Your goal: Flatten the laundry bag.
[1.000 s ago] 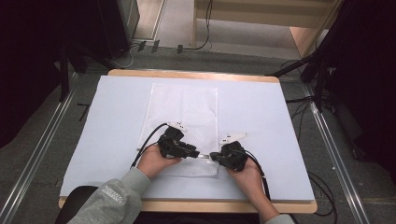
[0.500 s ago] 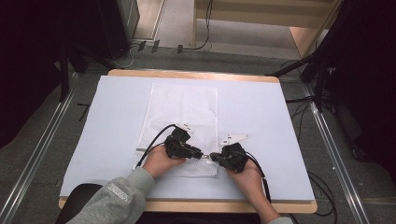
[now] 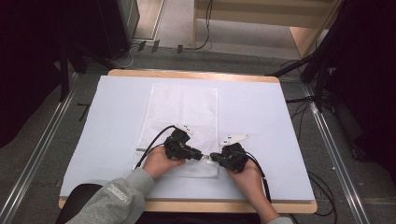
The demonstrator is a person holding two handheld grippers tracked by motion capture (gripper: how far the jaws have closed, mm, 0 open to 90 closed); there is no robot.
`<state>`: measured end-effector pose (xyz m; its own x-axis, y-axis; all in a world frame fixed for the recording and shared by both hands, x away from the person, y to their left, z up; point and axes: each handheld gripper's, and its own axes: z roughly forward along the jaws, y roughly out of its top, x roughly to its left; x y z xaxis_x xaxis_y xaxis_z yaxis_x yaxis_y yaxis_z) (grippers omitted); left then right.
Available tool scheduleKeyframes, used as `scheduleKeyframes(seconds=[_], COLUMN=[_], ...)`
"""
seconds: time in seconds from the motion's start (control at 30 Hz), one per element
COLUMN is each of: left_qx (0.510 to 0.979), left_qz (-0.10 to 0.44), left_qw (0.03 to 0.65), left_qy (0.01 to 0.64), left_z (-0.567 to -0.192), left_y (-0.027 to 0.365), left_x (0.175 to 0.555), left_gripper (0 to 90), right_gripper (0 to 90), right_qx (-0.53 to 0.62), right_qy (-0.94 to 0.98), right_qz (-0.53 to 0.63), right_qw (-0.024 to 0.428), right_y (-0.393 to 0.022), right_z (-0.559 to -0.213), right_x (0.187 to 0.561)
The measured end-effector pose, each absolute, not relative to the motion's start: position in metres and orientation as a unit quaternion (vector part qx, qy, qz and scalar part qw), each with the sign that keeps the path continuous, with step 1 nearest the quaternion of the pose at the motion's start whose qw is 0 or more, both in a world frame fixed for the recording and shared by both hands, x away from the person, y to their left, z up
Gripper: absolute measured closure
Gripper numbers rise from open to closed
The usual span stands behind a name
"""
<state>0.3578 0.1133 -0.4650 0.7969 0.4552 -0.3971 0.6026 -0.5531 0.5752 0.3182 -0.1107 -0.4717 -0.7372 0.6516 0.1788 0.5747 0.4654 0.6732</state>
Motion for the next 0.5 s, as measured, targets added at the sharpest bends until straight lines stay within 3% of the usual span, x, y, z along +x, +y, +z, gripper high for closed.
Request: scheduleKeyframes(seconds=[0.2,0.5], left_qx=[0.873,0.879], left_qz=[-0.105,-0.099], left_qw=[0.372,0.365], left_qy=[0.299,0.290], left_z=[-0.4668,-0.4690], left_y=[0.1084,0.1048], left_x=[0.3562,0.3556], left_gripper=[77.3,86.4], right_gripper=[90.0,90.0], right_qx=[0.359,0.359], right_qy=[0.854,0.854], right_qz=[0.372,0.372], right_qw=[0.052,0.053], right_y=[-0.1106,-0.1105], right_z=[-0.4717,-0.4717], right_x=[0.3181,0.3180])
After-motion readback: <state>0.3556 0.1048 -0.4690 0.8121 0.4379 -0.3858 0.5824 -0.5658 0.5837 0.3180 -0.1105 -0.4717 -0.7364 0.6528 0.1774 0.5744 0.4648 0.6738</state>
